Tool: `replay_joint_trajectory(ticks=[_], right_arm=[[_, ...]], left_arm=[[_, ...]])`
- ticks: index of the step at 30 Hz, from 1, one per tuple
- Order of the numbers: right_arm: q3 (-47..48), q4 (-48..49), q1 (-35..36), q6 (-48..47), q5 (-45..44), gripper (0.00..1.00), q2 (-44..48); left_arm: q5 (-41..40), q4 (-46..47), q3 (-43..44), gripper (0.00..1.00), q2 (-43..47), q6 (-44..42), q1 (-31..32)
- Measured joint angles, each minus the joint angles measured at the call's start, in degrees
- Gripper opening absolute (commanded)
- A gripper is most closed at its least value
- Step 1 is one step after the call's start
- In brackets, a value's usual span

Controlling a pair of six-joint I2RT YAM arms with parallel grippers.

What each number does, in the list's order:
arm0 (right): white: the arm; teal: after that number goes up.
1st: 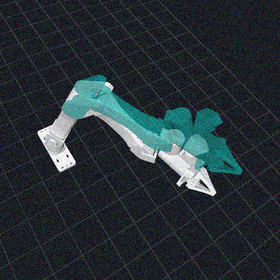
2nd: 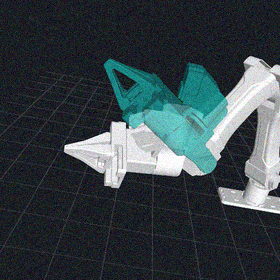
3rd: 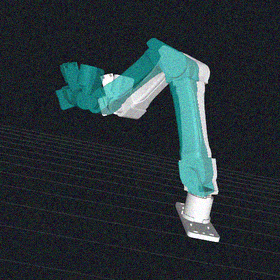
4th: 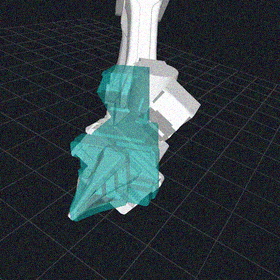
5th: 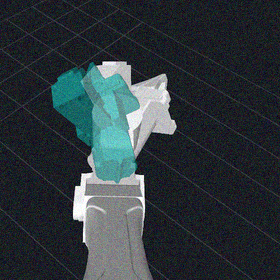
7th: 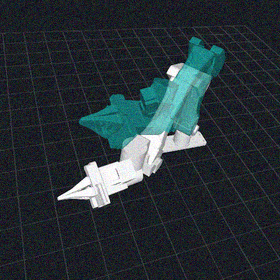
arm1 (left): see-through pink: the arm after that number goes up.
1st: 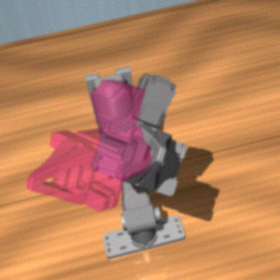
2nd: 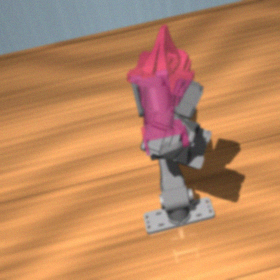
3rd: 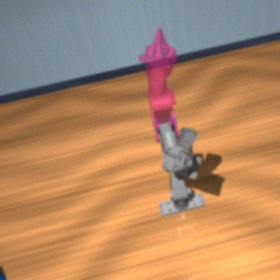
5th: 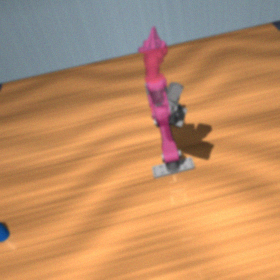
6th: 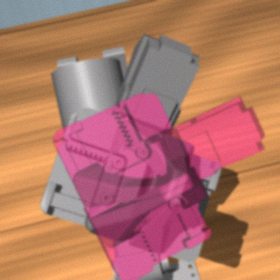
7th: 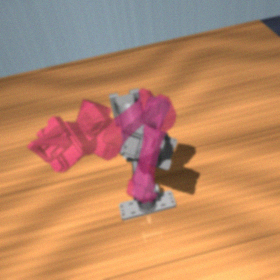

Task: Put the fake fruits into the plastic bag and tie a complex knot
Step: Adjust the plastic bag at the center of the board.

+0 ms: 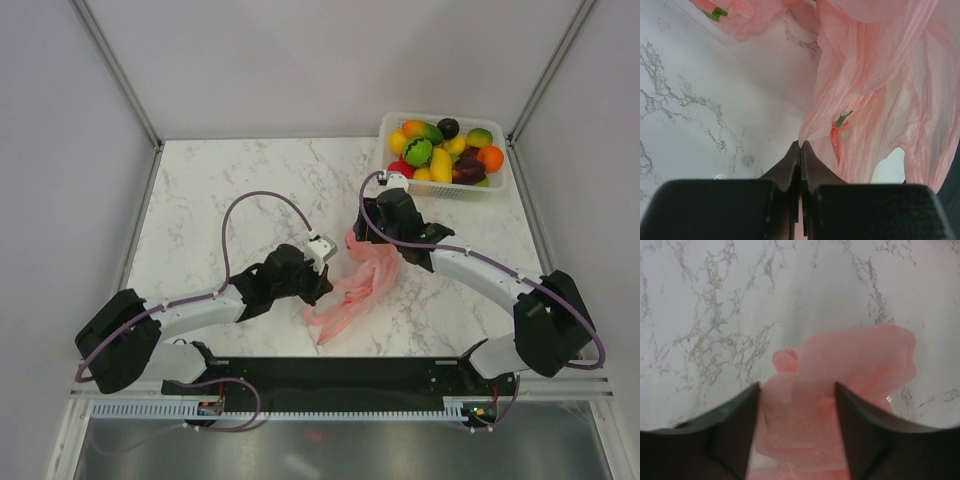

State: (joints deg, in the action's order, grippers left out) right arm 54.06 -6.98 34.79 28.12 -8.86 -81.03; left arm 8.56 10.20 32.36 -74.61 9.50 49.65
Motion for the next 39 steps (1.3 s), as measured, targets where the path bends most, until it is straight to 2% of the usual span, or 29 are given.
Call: replay_joint_trajectory(ticks=[2, 3, 4, 6, 10, 17, 19, 20, 21, 22, 24, 28, 32, 35, 37, 39], right_arm=[[1.0, -1.4, 0.3, 0.4, -2.9, 0.30, -2.1], [1.7, -2.0, 0.3, 0.7, -4.3, 0.11, -3.1], [2.4, -2.4, 0.2, 0.6, -5.7, 0.05, -4.1], [4.2, -3.2, 0.1, 1.0, -8.2, 0.00, -5.8], [9.1, -4.5, -0.5, 0.5, -11.9, 0.00, -8.5], [16.6, -5.7, -7.4, 0.7, -9.8, 0.00, -11.1], [17.2, -7.0, -8.8, 1.3, -7.2, 0.14, -11.5], [17.4, -7.5, -8.8, 1.4, -5.7, 0.26, -11.8], [17.6, -7.5, -8.7, 1.5, -4.9, 0.58, -12.1], [17.7, -7.3, -8.8, 1.6, -4.3, 0.71, -12.4], [17.7, -7.0, -9.2, 0.8, -3.0, 0.87, -12.6], [13.8, -2.7, -9.3, -0.5, 1.3, 0.89, -10.3], [3.7, 0.7, -8.8, -1.4, 5.7, 0.82, -2.1], [-2.5, 2.4, -8.5, -1.4, 8.3, 0.85, 3.9], [-5.3, 3.8, -8.5, -1.3, 9.1, 0.91, 6.6], [-7.1, 5.4, -8.5, -1.1, 9.4, 0.91, 7.5]], left_arm=[[0.0, -0.1, 0.0, 0.02, 0.3, 0.0, 0.0], [0.0, -0.2, -0.1, 0.02, 0.6, 0.0, 0.0], [0.0, -0.3, -0.2, 0.02, 0.9, 0.0, 0.0], [-0.2, -0.7, -0.7, 0.02, 2.1, 0.2, 0.0], [-1.2, -3.5, -3.5, 0.02, 9.4, 3.1, 0.0], [-9.1, -12.7, -9.8, 0.02, 39.9, 12.2, 0.2], [-11.6, -15.1, -10.4, 0.02, 46.0, 14.0, 0.2], [-12.5, -15.9, -10.5, 0.02, 47.6, 14.7, 0.2], [-13.1, -16.7, -10.5, 0.02, 48.2, 15.1, 0.2], [-13.6, -17.9, -10.5, 0.02, 48.2, 15.6, 0.2], [-14.6, -20.0, -10.5, 0.02, 46.1, 16.0, 0.3], [-16.5, -22.9, -9.7, 0.02, 38.8, 16.0, 0.3], [-17.9, -24.9, -8.0, 0.02, 35.6, 16.0, 0.3], [-18.8, -25.2, -6.3, 0.02, 35.9, 16.0, 0.3], [-19.3, -25.3, -5.3, 0.04, 36.4, 16.3, 0.3], [-19.5, -25.6, -5.0, 0.40, 37.1, 16.6, 0.3]])
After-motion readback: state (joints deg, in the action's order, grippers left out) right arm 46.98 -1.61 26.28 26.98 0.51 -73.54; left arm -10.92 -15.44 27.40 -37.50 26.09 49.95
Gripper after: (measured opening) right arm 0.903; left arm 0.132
